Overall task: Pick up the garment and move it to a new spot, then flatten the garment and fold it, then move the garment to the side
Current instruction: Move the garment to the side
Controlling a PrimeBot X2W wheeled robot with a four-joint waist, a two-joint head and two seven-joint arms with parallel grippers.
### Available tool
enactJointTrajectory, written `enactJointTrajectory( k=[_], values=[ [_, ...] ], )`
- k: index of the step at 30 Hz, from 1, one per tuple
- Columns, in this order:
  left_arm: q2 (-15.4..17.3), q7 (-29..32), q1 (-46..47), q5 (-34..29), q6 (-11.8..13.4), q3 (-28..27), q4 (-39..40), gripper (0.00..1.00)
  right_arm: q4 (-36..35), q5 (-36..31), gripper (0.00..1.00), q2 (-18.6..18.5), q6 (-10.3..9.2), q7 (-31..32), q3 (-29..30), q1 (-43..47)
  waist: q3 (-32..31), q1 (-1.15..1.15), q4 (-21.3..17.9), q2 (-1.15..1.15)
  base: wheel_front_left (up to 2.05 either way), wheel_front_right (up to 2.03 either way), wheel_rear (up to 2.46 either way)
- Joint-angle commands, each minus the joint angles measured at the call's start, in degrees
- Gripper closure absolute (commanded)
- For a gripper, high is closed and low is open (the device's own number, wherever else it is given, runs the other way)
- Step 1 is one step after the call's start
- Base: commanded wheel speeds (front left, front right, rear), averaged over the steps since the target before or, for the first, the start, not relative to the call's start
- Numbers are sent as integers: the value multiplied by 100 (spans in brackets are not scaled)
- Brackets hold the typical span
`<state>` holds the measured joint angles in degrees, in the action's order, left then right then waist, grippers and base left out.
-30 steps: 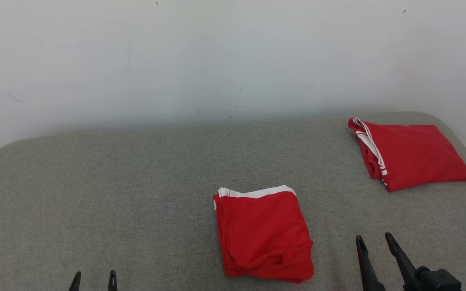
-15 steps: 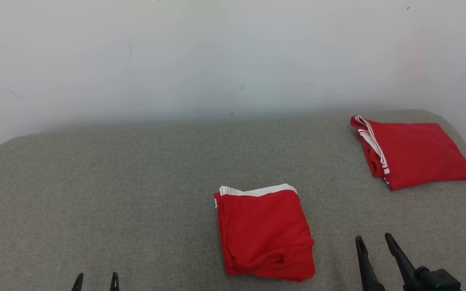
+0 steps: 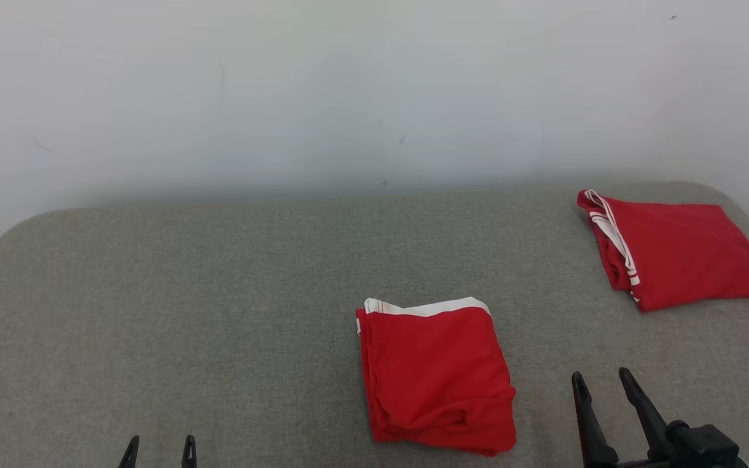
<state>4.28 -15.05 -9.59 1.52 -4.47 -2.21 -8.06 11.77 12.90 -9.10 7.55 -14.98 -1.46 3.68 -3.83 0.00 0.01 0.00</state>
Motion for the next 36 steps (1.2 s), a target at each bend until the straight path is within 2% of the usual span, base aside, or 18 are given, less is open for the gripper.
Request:
enactJointTrajectory(
  k=[1,8,17,28,36],
  values=[
    [20,-17,36,-53,11,11,-14,0,29,-63,0,2,-12,-25,-32,-95,7,0,73,0,0,0,0],
    [23,-17,101,-61,14,80,-21,0,601,-173,0,-24,-12,38,-111,-746,56,0,328,0,0,0,0],
    [-2,-17,195,-38,17,203,-47,0,2177,-178,0,-74,-12,745,-187,-1841,215,0,637,0,0,0,0],
    [-26,-17,458,-4,33,318,-81,0,4008,69,0,-16,-12,706,-313,-2695,562,0,845,0,0,0,0],
    [-40,-17,531,46,38,320,-114,0,4728,409,0,143,-12,908,-676,-2944,648,0,879,0,0,0,0]
  ],
)
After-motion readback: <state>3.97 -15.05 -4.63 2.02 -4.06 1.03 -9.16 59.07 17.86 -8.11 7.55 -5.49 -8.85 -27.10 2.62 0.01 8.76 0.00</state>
